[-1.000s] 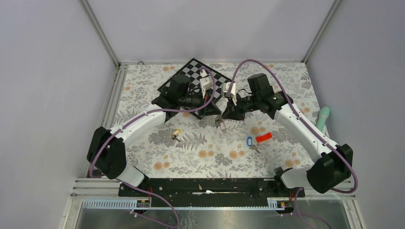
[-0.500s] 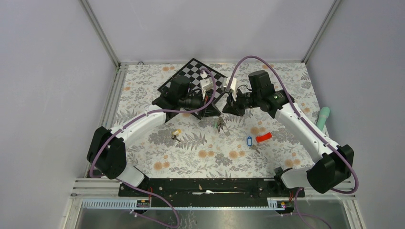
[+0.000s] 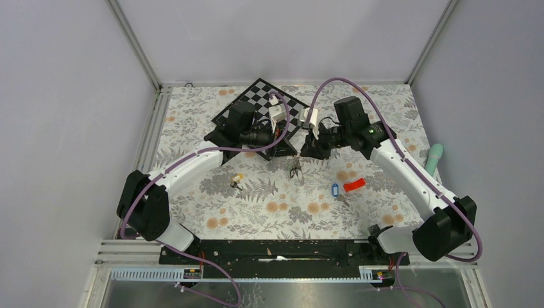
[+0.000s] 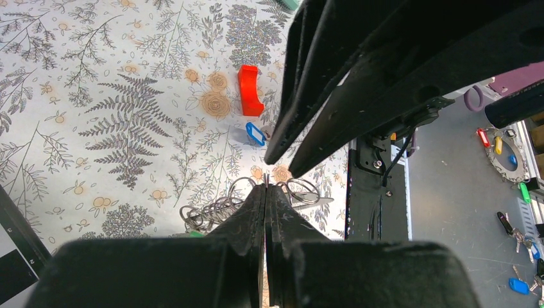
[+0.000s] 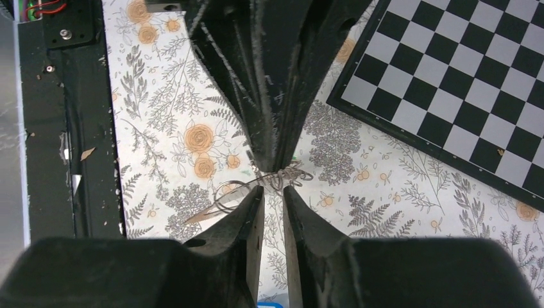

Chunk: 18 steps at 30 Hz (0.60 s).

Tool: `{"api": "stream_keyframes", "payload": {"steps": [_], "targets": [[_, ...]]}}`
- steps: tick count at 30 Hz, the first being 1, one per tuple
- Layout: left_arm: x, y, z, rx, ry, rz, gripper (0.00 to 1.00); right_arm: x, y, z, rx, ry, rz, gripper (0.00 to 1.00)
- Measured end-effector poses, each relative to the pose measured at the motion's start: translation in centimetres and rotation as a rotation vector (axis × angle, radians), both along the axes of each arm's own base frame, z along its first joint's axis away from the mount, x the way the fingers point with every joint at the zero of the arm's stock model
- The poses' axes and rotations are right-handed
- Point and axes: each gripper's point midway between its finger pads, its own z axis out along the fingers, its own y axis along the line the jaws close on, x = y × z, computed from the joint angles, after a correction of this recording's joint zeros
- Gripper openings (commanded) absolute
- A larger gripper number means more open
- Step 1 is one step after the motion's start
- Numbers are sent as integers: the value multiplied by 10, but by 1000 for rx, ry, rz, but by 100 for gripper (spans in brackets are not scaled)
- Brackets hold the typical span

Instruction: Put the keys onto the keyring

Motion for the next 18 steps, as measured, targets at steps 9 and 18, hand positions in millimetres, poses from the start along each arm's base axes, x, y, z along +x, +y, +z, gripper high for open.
{"api": "stream_keyframes", "payload": {"steps": [9, 18], "targets": [[0, 0, 0, 0, 0, 0, 0, -14, 0, 10, 28, 4, 37, 24], [0, 0, 0, 0, 0, 0, 0, -19, 4, 10, 51, 26, 65, 24]]}}
